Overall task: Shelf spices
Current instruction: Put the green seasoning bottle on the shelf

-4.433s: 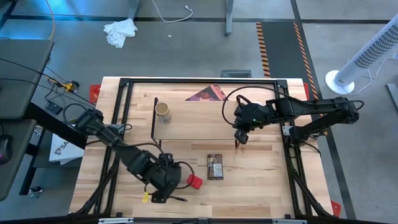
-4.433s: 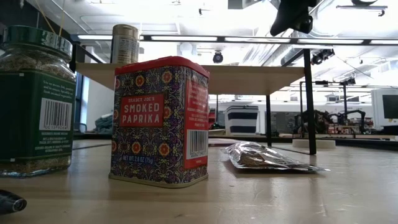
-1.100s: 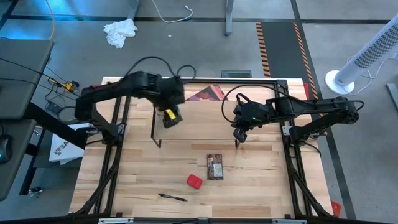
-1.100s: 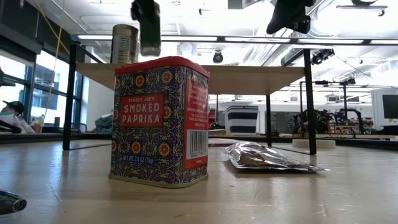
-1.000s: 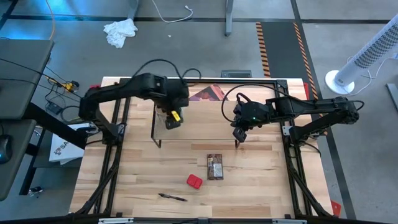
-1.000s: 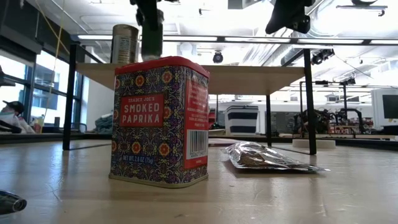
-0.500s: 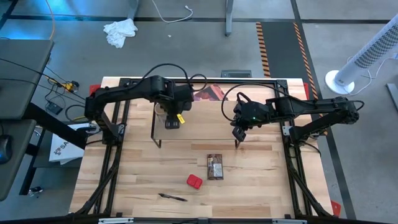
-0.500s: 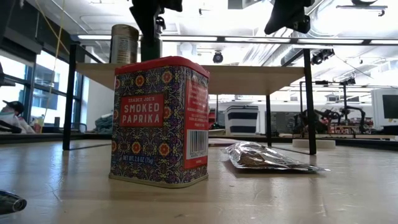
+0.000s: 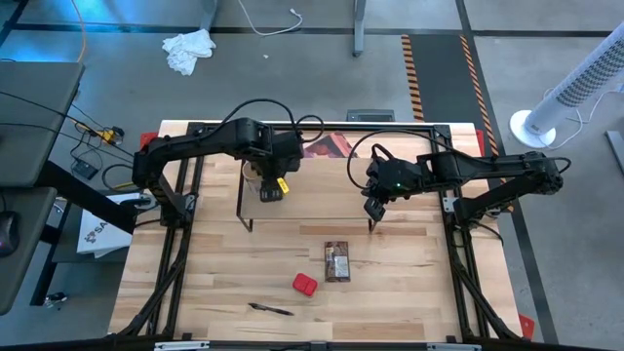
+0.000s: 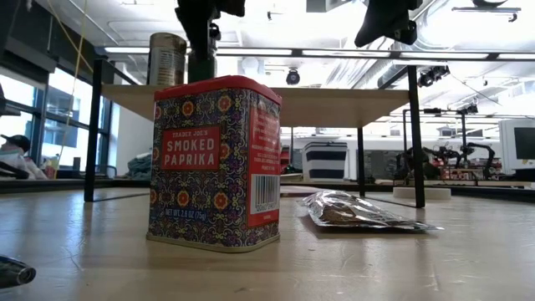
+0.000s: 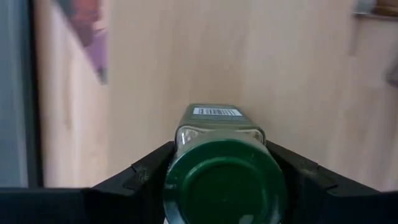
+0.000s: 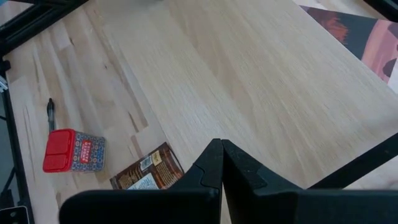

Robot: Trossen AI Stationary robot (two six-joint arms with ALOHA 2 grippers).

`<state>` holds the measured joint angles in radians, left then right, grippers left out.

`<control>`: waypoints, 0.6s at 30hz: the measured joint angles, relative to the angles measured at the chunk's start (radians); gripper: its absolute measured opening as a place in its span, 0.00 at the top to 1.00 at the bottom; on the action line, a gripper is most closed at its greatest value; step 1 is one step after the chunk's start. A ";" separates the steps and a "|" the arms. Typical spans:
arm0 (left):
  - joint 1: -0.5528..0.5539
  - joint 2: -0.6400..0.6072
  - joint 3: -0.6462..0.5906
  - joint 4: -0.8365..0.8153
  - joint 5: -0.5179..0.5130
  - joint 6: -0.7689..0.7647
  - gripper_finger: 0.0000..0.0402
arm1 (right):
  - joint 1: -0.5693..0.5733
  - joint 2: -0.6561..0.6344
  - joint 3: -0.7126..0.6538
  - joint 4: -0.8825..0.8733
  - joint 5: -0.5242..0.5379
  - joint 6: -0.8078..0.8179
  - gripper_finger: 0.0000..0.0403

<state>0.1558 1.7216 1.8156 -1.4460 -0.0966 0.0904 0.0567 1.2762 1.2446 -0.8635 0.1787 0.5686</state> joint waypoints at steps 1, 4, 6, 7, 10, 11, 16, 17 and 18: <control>0.000 0.000 0.000 0.000 0.025 0.012 0.45 | 0.000 0.000 0.000 0.000 0.000 0.000 1.00; -0.001 0.000 0.000 -0.002 0.070 0.039 0.44 | 0.000 0.000 0.000 0.000 0.000 0.000 1.00; -0.001 0.000 0.000 -0.001 0.067 0.053 0.44 | 0.000 0.000 0.000 0.000 0.000 0.000 1.00; -0.001 0.000 0.000 -0.001 0.061 0.060 0.44 | 0.000 0.000 0.000 0.000 0.000 0.000 1.00; 0.000 0.000 0.000 -0.001 0.052 0.076 0.44 | 0.000 0.000 0.000 0.000 0.000 0.000 1.00; 0.000 0.000 0.000 -0.001 0.049 0.081 0.44 | 0.000 0.000 0.000 0.000 0.000 0.000 1.00; 0.000 0.000 0.000 -0.001 0.042 0.098 0.43 | 0.000 0.000 0.000 0.000 0.000 0.000 1.00; 0.000 0.000 0.000 -0.001 0.041 0.101 0.42 | 0.000 0.000 0.000 0.000 0.000 0.000 1.00; 0.000 0.000 0.000 -0.001 0.040 0.105 0.40 | 0.000 0.000 0.000 0.000 0.000 0.000 1.00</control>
<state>0.1555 1.7218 1.8156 -1.4471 -0.0566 0.1951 0.0567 1.2762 1.2446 -0.8635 0.1783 0.5686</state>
